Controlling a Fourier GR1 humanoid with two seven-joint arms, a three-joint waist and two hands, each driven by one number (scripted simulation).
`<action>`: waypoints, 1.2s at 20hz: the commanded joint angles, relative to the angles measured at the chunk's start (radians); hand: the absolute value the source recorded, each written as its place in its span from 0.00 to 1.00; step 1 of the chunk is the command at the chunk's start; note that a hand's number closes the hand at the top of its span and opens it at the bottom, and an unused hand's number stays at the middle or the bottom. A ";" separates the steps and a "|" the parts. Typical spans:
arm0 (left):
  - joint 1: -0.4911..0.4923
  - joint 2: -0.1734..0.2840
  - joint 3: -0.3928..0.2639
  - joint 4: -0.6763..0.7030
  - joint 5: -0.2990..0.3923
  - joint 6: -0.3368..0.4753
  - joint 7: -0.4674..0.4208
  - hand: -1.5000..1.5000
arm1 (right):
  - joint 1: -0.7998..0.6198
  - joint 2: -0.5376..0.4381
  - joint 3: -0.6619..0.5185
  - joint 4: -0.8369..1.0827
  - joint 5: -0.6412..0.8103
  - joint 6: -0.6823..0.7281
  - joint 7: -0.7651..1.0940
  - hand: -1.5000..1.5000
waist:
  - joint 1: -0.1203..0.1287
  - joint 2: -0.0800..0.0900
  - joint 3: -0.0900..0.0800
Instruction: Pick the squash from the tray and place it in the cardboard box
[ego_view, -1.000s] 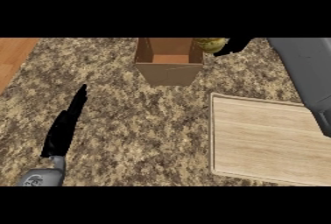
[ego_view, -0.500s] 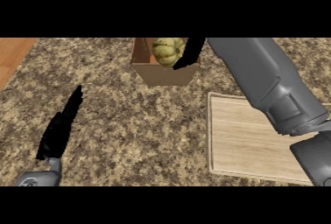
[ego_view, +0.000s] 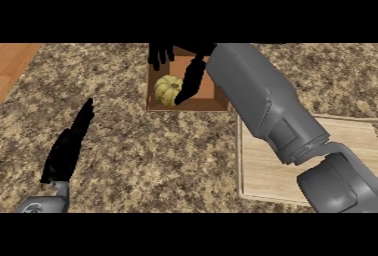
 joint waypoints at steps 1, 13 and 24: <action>0.012 -0.005 -0.007 -0.032 -0.005 0.004 0.007 0.50 | 0.019 0.032 -0.007 0.054 0.007 -0.024 -0.019 0.00 | 0.002 0.004 0.001; -0.006 -0.010 -0.013 -0.016 -0.019 0.004 0.019 0.50 | -0.006 -0.045 -0.329 0.092 -0.310 0.069 0.047 0.00 | 0.002 0.011 0.001; -0.048 -0.003 -0.009 -0.020 -0.008 -0.015 0.015 0.50 | -0.031 -0.277 -0.487 0.136 -0.457 0.097 0.201 0.00 | 0.038 0.038 0.001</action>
